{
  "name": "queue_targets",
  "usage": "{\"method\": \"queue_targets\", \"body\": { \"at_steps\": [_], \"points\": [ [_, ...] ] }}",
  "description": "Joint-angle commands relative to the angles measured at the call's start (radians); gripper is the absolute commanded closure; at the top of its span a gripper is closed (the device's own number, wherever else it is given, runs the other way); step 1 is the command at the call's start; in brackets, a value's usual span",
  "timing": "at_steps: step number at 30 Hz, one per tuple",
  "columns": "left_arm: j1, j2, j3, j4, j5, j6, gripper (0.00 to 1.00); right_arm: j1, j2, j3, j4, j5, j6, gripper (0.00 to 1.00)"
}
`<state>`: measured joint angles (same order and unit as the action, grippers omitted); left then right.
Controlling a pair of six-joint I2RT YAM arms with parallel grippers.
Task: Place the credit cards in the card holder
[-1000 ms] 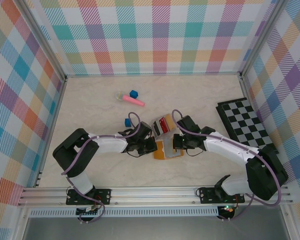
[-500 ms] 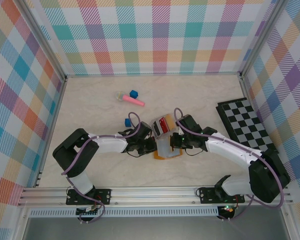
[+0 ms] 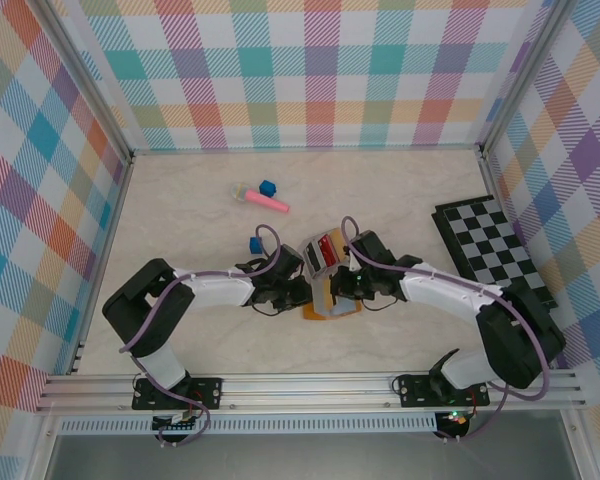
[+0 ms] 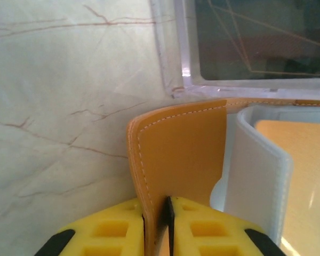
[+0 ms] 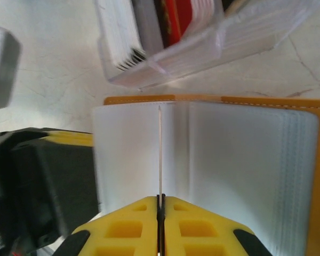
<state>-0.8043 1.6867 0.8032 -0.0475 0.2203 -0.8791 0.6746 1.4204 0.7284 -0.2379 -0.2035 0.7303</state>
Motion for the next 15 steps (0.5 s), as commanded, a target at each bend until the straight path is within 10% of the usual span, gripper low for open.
{"method": "queue_targets", "body": {
  "at_steps": [1, 15],
  "points": [
    [-0.007, -0.006, -0.024, -0.187, -0.075, 0.023, 0.77, -0.001, 0.034, -0.042, 0.059, -0.008, 0.057, 0.91],
    [-0.009, -0.262, -0.089, -0.251, -0.17, -0.009, 0.32, -0.001, 0.066, -0.08, 0.062, 0.032, 0.067, 0.92]
  ]
}}
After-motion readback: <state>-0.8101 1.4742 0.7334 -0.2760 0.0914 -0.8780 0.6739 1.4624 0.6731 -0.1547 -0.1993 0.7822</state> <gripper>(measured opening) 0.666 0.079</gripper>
